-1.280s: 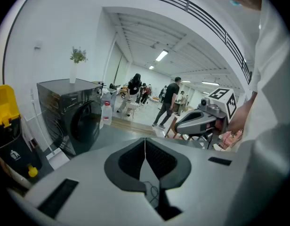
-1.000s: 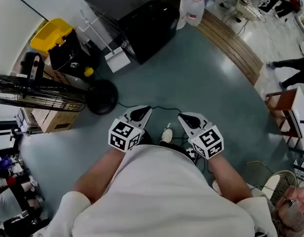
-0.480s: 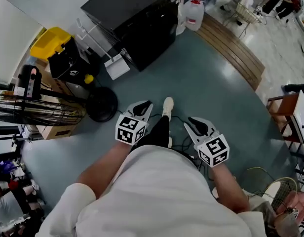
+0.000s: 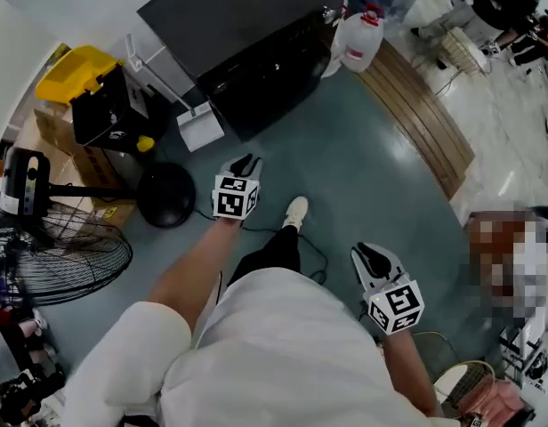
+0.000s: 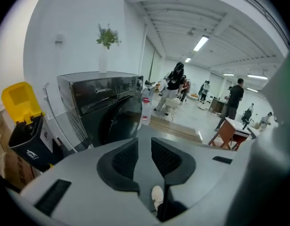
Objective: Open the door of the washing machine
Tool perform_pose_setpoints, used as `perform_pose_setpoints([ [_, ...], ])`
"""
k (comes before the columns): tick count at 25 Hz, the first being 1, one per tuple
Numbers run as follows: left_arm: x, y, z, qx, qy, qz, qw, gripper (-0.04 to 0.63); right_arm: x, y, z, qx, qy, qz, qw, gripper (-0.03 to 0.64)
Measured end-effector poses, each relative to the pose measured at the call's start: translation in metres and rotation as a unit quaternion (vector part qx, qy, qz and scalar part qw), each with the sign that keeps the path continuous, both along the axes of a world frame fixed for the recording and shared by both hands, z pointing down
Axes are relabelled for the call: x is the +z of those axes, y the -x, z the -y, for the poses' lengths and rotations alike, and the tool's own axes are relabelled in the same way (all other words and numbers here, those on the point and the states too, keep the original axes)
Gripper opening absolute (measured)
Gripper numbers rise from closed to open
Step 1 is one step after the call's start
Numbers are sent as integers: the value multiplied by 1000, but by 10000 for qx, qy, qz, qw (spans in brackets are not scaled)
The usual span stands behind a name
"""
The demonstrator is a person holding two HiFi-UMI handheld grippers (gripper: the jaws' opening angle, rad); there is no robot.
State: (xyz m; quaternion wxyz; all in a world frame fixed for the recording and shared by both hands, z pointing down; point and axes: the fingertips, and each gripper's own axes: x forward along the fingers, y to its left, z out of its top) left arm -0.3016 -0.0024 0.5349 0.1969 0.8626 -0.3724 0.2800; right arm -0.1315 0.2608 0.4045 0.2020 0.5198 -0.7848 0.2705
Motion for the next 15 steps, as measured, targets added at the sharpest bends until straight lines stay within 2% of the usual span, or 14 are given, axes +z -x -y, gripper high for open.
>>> perform_pose_setpoints([
  [8, 90, -2, 138, -195, 255, 606, 9976, 95, 17, -27, 89, -378, 655, -181, 9970, 63],
  [15, 150, -10, 218, 17, 352, 1043, 9939, 102, 30, -37, 143, -531, 1149, -217, 9917, 63],
])
